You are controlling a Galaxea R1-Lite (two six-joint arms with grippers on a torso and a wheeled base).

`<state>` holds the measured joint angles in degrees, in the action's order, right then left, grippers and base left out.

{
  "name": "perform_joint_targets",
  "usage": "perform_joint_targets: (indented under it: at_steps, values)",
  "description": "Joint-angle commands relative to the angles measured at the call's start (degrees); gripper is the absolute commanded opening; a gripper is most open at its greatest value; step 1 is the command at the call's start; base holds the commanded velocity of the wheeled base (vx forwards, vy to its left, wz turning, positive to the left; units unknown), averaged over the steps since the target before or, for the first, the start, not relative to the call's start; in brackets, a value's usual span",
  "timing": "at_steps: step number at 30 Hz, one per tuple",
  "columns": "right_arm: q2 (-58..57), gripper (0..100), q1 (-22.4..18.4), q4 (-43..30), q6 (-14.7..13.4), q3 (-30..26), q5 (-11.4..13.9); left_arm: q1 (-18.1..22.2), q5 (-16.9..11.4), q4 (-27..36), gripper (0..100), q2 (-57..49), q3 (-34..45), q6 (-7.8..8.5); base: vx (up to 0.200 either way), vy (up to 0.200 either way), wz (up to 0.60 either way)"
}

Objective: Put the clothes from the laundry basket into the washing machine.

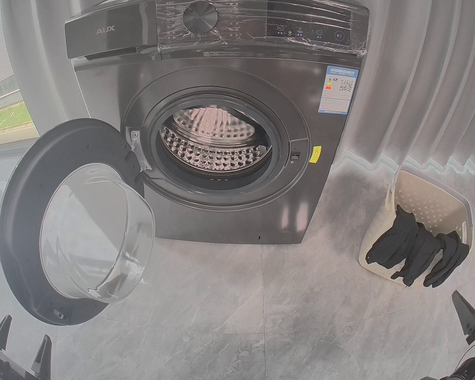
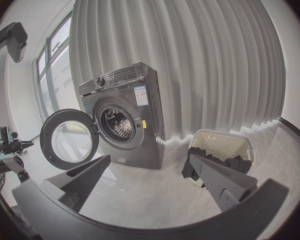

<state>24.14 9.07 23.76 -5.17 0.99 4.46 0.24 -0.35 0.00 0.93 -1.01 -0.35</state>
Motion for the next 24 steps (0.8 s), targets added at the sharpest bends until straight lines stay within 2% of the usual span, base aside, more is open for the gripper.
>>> perform_joint_targets:
  at_steps: [1, 5, 9, 11, 13, 15, 16, 17, 19, 24]
  values:
    - [-19.22, 100, -10.56, -10.66, 1.83, -0.99, 6.70, 0.02, 0.00, 0.00, 100, -0.75, 1.01, 0.00, 0.000, 0.000, 0.00]
    - [-19.83, 100, -10.92, -11.89, 2.36, -0.99, 7.14, 0.02, 0.00, 0.09, 100, -0.84, 1.01, 0.00, 0.000, 0.000, 0.00]
    - [-19.92, 100, -11.00, -19.10, 3.67, -0.99, 5.73, 0.02, 0.00, 0.00, 100, -0.84, 1.01, 0.00, 0.000, 0.000, 0.00]
    - [-19.83, 100, -11.00, -19.98, 4.29, -0.99, 5.47, 0.02, 0.00, 0.00, 100, -0.75, 1.01, -0.09, 0.000, 0.000, 0.00]
    - [-19.83, 100, -11.00, -19.98, 4.91, -0.99, 3.98, 0.02, 0.00, 0.00, 100, -0.84, 1.01, -0.09, 0.000, 0.000, 0.00]
    - [-19.92, 100, -10.83, -20.24, 7.89, -0.99, 3.01, 0.02, 0.00, 0.00, 100, -0.75, 1.01, 0.00, 0.000, 0.000, 0.00]
    - [-19.92, 100, -10.83, -20.24, 7.89, -0.99, 3.01, 0.02, 0.00, 0.00, 100, -0.75, 1.01, 0.00, 0.000, 0.000, 0.00]
    - [-21.76, 100, -8.89, -21.03, 9.83, -0.99, 3.36, 0.02, 0.09, 0.00, 100, -0.75, 1.01, 0.00, 0.000, 0.000, 0.00]
    - [-23.08, 100, -7.84, -22.00, 9.56, -0.72, 3.36, 0.02, 0.09, 0.00, 100, -0.84, 1.01, 0.00, 0.000, 0.000, 0.00]
    - [-23.61, 100, -8.45, -21.21, 8.86, -0.99, 2.83, 0.02, 0.09, 0.00, 100, -0.84, 1.01, 0.09, 0.000, 0.000, 0.00]
